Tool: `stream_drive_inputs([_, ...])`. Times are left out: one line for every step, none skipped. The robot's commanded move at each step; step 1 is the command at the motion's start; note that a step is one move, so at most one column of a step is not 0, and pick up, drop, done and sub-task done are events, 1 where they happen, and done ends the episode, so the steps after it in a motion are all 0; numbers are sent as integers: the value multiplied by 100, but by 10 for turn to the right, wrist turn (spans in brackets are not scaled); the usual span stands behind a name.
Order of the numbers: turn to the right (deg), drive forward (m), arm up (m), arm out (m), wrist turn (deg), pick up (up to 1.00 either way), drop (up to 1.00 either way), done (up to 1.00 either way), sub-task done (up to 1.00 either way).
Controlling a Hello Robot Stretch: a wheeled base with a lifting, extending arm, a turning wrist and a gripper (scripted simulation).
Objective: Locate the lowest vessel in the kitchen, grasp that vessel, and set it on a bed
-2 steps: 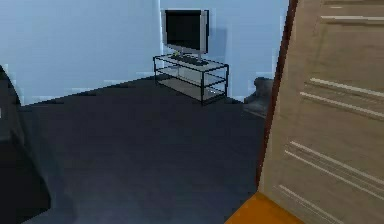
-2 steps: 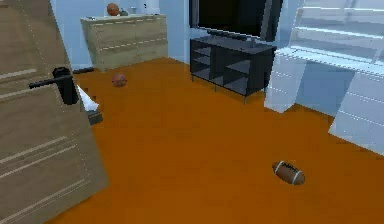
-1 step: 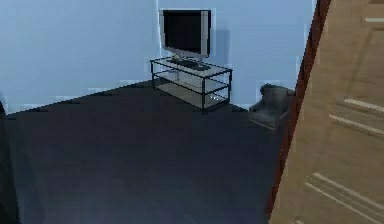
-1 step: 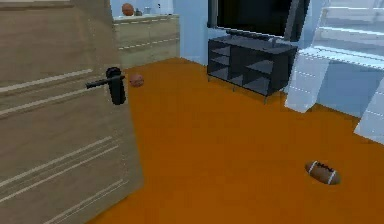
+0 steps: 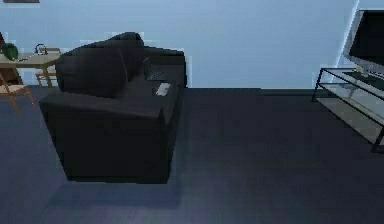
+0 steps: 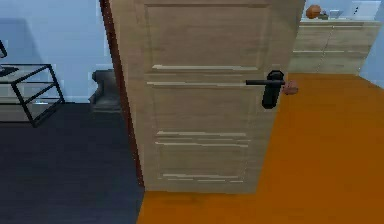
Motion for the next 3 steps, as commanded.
stream_drive_inputs([-150,0,0,0,0,0,0,0,0])
stream_drive_inputs([0,90,0,0,0,0,0,0,0])
stream_drive_inputs([-450,0,0,0,0,0,0,0,0])
